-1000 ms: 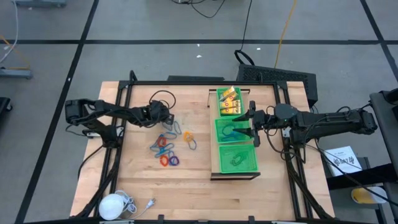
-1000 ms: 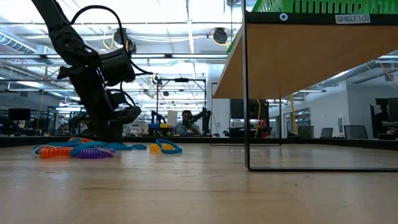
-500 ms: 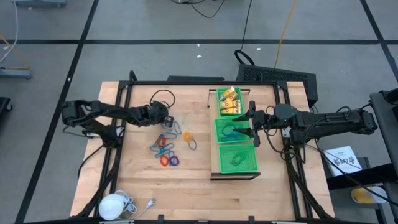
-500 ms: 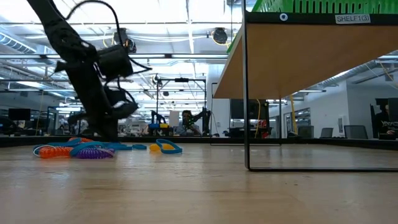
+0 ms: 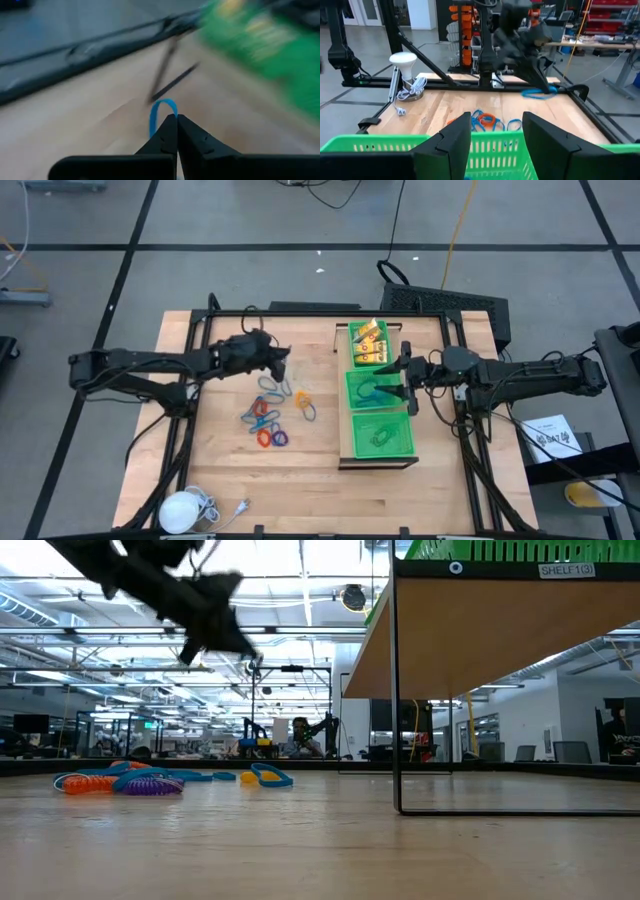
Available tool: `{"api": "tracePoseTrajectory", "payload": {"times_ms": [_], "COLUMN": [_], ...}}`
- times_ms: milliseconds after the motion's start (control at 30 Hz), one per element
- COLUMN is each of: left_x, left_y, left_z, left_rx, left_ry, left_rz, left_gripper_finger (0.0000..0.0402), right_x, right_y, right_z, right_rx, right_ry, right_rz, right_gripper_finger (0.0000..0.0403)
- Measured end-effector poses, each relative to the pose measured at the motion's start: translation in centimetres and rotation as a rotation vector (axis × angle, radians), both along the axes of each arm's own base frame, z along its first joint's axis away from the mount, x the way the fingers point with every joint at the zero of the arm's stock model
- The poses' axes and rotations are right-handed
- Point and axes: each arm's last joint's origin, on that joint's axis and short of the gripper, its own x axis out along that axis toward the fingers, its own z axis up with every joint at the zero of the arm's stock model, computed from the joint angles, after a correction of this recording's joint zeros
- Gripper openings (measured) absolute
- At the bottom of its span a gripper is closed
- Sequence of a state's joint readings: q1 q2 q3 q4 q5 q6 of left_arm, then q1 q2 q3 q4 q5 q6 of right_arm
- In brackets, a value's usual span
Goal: Pick & Place Office Desk Supplies
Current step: Put the blue rubber band into the middle green bin
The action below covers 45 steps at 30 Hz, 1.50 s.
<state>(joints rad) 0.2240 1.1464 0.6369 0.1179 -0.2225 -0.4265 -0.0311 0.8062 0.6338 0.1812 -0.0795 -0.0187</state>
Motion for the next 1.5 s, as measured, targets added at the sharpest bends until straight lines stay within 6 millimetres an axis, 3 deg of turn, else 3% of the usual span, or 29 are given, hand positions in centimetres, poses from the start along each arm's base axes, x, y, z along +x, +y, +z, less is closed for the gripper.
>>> {"api": "tracePoseTrajectory", "payload": {"times_ms": [300, 500, 800, 1267, 1500], "left_x": [1.9, 2.7, 4.7, 10.2, 11.6], "left_y": [-2.9, -4.4, -5.1, -5.1, -4.8], "left_z": [4.5, 5.3, 5.0, 6.3, 5.6], "left_rx": [0.179, 0.279, 0.282, 0.332, 0.366], "left_ry": [-0.288, -0.414, -0.544, -0.467, -0.431], "left_rz": [-0.362, -0.496, -0.631, -0.737, -0.694], "left_gripper_finger": [0.0002, 0.0002, 0.0002, 0.0002, 0.0002], "right_x": [0.5, 2.0, 5.1, 7.4, 8.2], "right_y": [0.0, -0.1, -0.2, -0.2, -0.2], "right_z": [0.4, 0.2, -1.2, -2.1, -2.9], "right_rx": [-0.024, -0.027, -0.057, 0.061, 0.118], "right_ry": [-0.061, -0.112, -0.163, -0.281, -0.296], "right_rz": [0.001, 0.0, -0.001, 0.009, 0.035], "right_gripper_finger": [0.0167, 0.0165, 0.0169, 0.0294, 0.0315]}}
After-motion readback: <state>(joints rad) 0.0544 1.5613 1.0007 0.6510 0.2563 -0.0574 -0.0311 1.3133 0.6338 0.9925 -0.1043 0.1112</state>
